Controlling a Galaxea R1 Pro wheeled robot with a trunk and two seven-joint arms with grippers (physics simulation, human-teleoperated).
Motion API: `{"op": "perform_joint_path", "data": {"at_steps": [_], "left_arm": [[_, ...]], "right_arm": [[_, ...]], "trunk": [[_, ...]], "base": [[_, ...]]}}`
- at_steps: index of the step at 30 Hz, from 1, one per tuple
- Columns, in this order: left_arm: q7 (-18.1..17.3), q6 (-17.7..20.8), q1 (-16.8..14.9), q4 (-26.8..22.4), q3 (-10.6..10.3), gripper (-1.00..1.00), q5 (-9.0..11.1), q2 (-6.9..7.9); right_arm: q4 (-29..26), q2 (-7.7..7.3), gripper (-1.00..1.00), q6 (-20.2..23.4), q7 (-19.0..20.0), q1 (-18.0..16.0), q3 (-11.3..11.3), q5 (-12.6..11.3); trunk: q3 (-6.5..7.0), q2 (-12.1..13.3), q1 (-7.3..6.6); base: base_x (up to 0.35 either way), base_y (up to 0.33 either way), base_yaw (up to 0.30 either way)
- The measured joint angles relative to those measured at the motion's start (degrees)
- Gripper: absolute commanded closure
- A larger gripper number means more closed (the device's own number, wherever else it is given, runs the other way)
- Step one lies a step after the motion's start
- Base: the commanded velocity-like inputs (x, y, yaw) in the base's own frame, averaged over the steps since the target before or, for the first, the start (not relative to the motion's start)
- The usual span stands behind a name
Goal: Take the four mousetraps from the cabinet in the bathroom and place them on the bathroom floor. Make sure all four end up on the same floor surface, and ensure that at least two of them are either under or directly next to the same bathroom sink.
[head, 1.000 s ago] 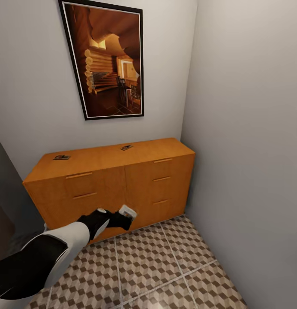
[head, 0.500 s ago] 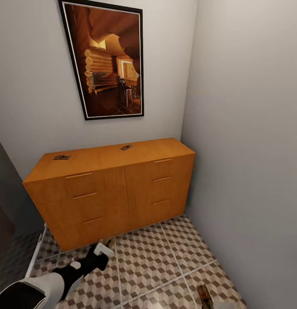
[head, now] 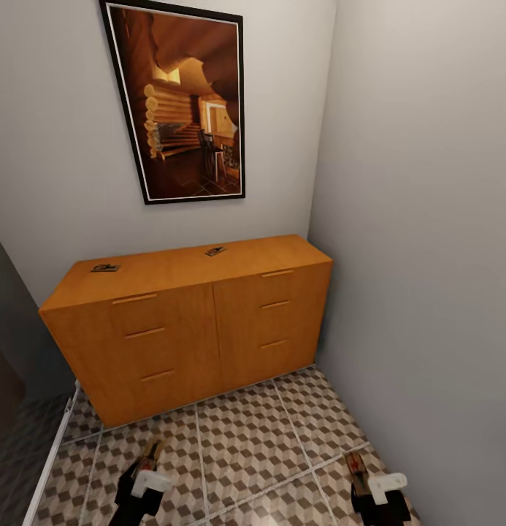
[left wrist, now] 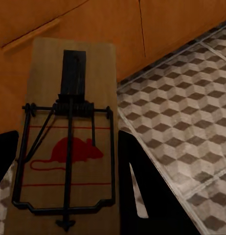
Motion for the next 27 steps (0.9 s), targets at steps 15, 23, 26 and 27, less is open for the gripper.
{"op": "perform_joint_path", "data": {"at_steps": [15, 23, 26, 27], "left_arm": [[9.8, -9.1, 5.1, -0.1, 0.3, 1.00, 0.1, -0.75], [9.7, -8.8, 5.1, -0.1, 0.3, 1.00, 0.1, -1.03], [9.7, -8.8, 5.1, -0.1, 0.3, 1.00, 0.1, -1.28], [9.7, -8.8, 5.1, -0.1, 0.3, 1.00, 0.1, -1.32]], "right_arm": [[0.2, 0.05, 1.00, -5.0, 5.7, 0.0, 0.2, -1.1], [0.3, 0.07, 1.00, -5.4, 5.7, 0.0, 0.1, -1.1], [0.3, 0.11, 1.00, -5.4, 5.6, 0.0, 0.1, -1.1], [0.3, 0.12, 1.00, -5.4, 5.6, 0.0, 0.1, -1.1]], "trunk": [[0.00, 0.0, 0.00], [0.00, 0.0, 0.00], [0.00, 0.0, 0.00], [0.00, 0.0, 0.00]], "base": [[0.000, 0.000, 0.000], [0.000, 0.000, 0.000], [0.000, 0.000, 0.000], [0.000, 0.000, 0.000]]}}
